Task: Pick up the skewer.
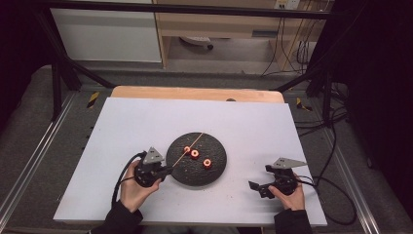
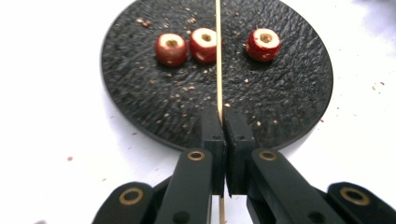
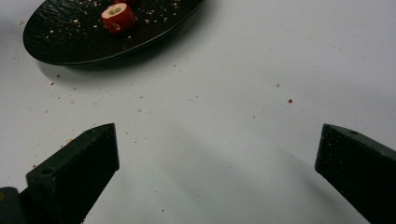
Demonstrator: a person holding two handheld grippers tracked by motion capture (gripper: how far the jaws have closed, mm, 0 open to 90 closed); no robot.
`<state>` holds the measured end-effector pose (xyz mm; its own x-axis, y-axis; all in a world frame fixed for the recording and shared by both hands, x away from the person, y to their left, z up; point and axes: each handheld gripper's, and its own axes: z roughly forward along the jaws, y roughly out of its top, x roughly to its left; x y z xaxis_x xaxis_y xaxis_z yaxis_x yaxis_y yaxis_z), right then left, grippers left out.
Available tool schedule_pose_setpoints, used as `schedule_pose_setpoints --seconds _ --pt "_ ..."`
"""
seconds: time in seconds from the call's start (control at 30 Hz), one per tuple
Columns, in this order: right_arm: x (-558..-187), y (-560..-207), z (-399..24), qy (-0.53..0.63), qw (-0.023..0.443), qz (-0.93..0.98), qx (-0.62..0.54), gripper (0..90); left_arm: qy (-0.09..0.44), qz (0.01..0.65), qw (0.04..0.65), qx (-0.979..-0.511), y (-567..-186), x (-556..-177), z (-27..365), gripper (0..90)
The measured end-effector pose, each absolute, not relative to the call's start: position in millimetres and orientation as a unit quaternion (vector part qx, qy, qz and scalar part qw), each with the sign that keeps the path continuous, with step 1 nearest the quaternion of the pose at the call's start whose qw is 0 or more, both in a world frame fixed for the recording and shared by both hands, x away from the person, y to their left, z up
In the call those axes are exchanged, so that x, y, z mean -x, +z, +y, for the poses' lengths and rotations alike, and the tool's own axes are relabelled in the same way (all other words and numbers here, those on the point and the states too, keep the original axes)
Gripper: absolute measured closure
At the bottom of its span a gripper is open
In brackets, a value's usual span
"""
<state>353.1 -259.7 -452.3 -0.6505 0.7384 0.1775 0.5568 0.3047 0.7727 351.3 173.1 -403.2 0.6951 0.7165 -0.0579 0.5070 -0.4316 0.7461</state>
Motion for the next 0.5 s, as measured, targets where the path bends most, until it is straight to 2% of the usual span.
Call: schedule_pose_setpoints --seconds 0.3,0.5 --pt "-354 -450 -254 0.431 0.105 0.800 -0.405 0.5 0.139 0.376 0.421 -0.814 -410 -339 212 88.0" --pt "-355 -446 -243 0.412 0.110 0.807 -0.408 0.5 0.137 0.373 0.434 -0.809 -413 -336 222 88.0"
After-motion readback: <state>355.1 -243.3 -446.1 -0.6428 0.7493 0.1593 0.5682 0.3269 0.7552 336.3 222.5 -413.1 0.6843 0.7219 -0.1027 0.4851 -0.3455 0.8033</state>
